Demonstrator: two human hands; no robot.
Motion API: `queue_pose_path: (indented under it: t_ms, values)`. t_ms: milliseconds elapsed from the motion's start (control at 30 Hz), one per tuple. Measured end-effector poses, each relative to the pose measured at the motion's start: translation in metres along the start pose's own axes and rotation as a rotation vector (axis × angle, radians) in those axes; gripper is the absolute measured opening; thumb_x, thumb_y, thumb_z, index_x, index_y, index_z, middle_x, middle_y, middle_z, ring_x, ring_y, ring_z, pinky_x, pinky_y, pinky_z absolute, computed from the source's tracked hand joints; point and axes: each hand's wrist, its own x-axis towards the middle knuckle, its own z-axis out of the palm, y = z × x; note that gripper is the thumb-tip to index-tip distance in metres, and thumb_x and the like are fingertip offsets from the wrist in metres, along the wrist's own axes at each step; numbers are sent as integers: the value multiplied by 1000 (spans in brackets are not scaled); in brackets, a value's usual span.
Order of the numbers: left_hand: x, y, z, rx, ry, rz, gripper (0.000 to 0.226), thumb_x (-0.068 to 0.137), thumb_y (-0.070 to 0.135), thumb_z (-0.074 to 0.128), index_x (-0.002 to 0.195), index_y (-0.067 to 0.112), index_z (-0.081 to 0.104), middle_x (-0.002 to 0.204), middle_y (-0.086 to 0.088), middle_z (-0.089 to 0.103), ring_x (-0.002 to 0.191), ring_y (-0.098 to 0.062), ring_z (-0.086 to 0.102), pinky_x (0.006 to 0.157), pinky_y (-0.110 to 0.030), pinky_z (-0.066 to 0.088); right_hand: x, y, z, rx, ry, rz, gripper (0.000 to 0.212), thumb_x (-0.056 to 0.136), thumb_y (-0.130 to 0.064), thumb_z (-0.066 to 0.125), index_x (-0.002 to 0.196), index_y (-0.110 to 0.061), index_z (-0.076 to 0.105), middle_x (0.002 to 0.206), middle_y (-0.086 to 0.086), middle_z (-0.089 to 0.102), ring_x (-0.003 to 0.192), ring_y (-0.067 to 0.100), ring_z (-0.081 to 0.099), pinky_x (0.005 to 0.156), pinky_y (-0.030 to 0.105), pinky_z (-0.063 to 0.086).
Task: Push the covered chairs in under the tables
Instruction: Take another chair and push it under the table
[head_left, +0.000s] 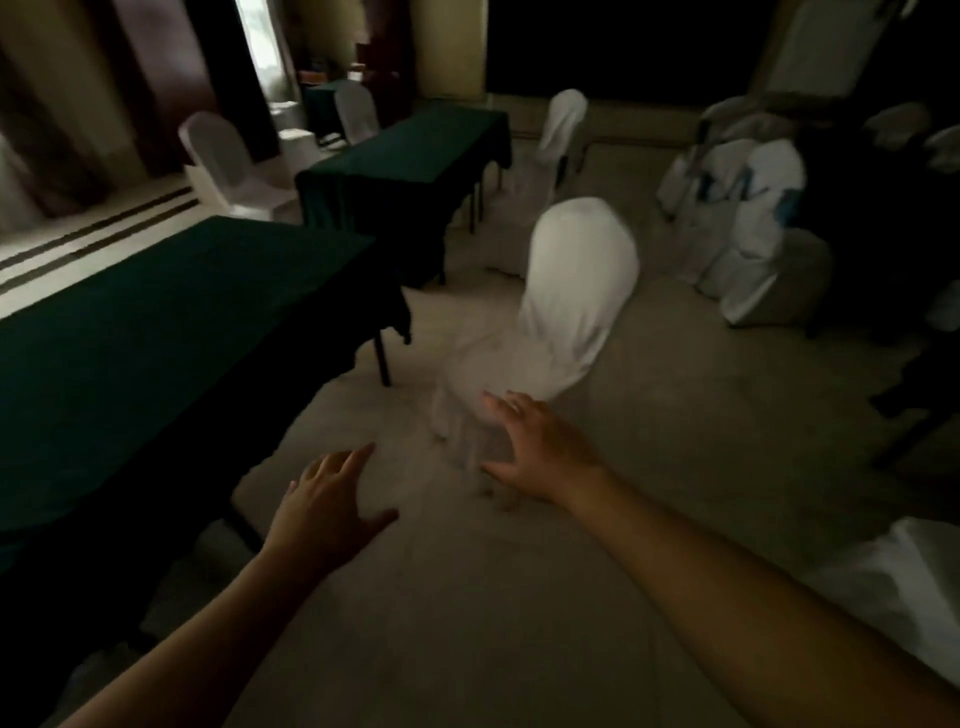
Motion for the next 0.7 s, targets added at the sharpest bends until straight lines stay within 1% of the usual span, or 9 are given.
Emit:
queue_pose_path:
  t_ms: [33, 100, 233, 367, 433, 533, 700]
  values:
    - [12, 14, 1, -23, 2, 9, 94, 70, 72, 60, 147, 34, 23, 146, -1, 40, 130, -25, 39, 103, -44, 40, -1, 16, -7, -3, 11, 13, 92, 76, -56, 67, 150, -33, 18, 150, 10, 31, 130, 31, 35, 99, 45, 41]
    - [50, 64, 8, -46, 14, 46, 93, 69, 71, 62, 146, 34, 25, 143, -1, 42, 126, -25, 43, 100, -42, 42, -4, 68, -28, -24, 24, 68, 92, 75, -57, 68, 149, -35, 18, 150, 9, 32, 130, 31, 36, 98, 45, 43]
    - [138, 161, 24, -61, 37, 182, 91, 67, 70, 64, 143, 34, 29, 139, -1, 47, 121, -27, 47, 95, -42, 45, -2, 173, -64, -18, 65, 175, 93, 74, -59, 67, 149, -37, 16, 149, 6, 33, 129, 30, 36, 97, 44, 43]
    - [226, 239, 45, -84, 32, 278, 90, 66, 74, 59, 142, 37, 27, 138, -1, 47, 121, -27, 46, 93, -44, 47, 11, 259, -83, -9, 105, 265, 91, 72, -63, 63, 146, -38, 17, 145, 5, 37, 126, 30, 38, 95, 44, 43]
    - [265, 274, 60, -95, 43, 313, 90, 66, 75, 60, 141, 38, 27, 139, 0, 46, 122, -27, 45, 92, -43, 46, 23, 298, -86, -4, 117, 302, 89, 69, -63, 63, 142, -41, 17, 142, 4, 39, 124, 29, 40, 92, 45, 46]
    - [329, 325, 88, -139, 50, 366, 90, 66, 72, 63, 142, 37, 29, 140, 0, 46, 124, -27, 43, 94, -43, 43, 46, 362, -93, -25, 112, 357, 89, 71, -64, 63, 144, -39, 18, 144, -1, 36, 124, 24, 39, 92, 42, 45]
    - [449, 406, 130, -231, 17, 407, 89, 68, 70, 65, 141, 30, 36, 142, -3, 45, 127, -27, 42, 100, -44, 42, 108, 478, -118, -37, 114, 397, 82, 73, -67, 59, 141, -34, 28, 142, -4, 39, 125, 20, 38, 94, 40, 44]
